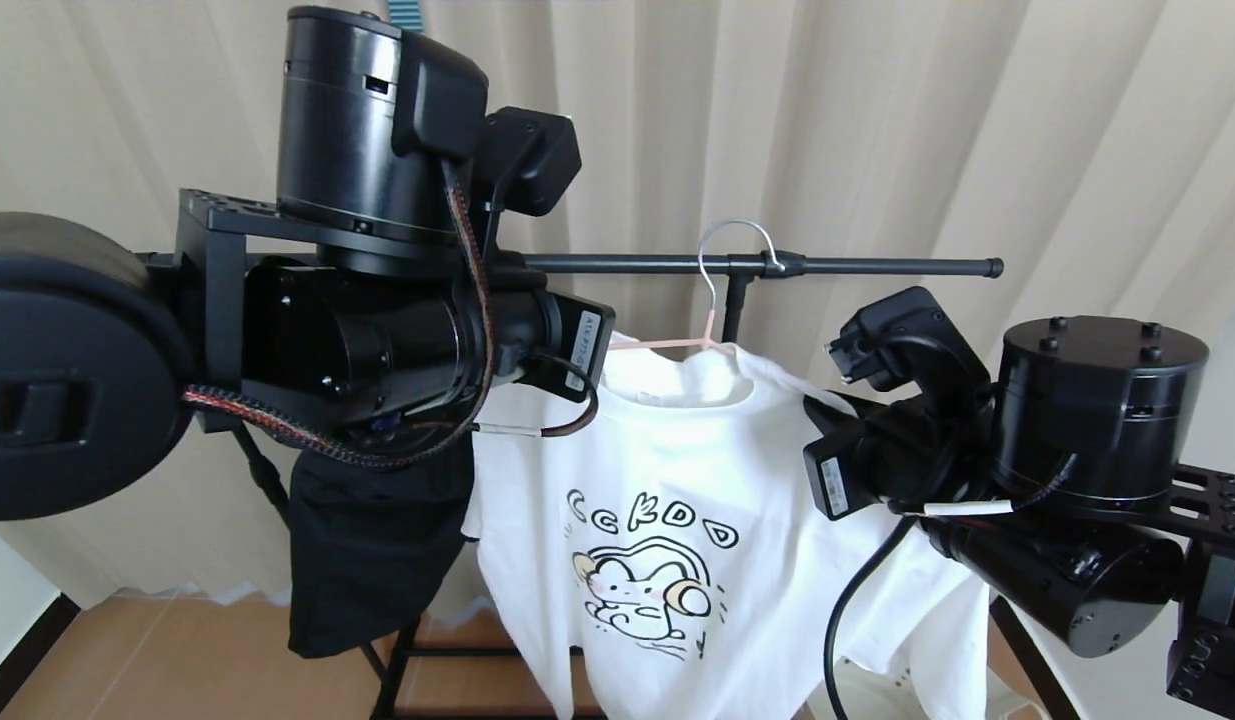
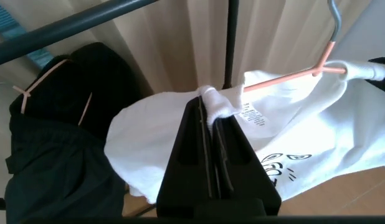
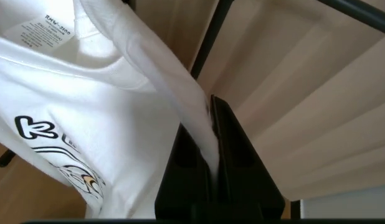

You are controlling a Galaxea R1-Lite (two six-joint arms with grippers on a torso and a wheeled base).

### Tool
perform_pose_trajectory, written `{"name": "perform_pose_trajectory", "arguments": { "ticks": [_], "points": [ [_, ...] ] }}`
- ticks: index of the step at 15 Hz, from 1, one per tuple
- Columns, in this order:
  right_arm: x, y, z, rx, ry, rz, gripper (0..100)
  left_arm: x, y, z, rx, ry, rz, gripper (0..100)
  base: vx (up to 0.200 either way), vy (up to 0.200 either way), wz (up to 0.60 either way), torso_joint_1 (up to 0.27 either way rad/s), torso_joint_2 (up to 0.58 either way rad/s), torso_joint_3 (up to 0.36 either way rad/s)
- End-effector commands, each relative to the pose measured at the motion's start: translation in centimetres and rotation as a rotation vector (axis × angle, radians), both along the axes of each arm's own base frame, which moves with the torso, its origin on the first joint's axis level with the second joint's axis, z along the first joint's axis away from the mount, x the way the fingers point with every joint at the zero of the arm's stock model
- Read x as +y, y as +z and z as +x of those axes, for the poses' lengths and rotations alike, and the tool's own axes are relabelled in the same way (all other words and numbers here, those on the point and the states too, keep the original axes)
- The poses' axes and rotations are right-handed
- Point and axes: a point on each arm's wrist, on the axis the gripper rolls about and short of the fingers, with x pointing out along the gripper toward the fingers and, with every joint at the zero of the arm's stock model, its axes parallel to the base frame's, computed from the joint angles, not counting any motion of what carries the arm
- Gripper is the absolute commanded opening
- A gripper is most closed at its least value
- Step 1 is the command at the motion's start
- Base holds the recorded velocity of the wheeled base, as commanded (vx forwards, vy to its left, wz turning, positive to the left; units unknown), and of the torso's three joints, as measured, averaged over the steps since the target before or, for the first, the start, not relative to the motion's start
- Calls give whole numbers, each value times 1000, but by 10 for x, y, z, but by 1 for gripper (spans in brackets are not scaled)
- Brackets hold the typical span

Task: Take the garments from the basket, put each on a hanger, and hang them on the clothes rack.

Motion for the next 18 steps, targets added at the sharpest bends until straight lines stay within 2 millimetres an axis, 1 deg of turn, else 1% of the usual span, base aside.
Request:
{"name": "perform_pose_trajectory", "arguments": {
  "ticks": [1,4,5,8,9,11,13,14,17,18],
  "points": [
    [3,1,2,-14,2,14,0,-9,-4,2,14,-10,-10,0,0,0,0,0,0,0],
    [13,-9,13,-47,-13,38,0,-20,-3,3,28,-16,-48,0,0,0,0,0,0,0],
    [20,-19,21,-60,-37,43,0,-24,0,7,21,-13,-69,0,0,0,0,0,0,0],
    [28,-25,19,-60,-10,51,0,-29,1,10,29,-5,-106,0,0,0,0,0,0,0],
    [30,-28,21,-63,-6,59,0,-33,0,9,39,-10,-118,0,0,0,0,0,0,0],
    [33,-31,23,-76,4,77,0,-35,-1,8,42,-16,-121,0,0,0,0,0,0,0],
    [31,-30,19,-87,87,107,0,-35,-4,9,47,-14,-115,0,0,0,0,0,0,0],
    [28,-24,17,-102,125,131,0,-34,-5,9,51,-11,-117,0,0,0,0,0,0,0],
    [9,-9,21,-132,149,172,0,-27,-13,10,69,5,-100,0,0,0,0,0,0,0],
    [7,-8,22,-134,148,181,0,-26,-13,8,70,5,-99,0,0,0,0,0,0,0]
  ]
}}
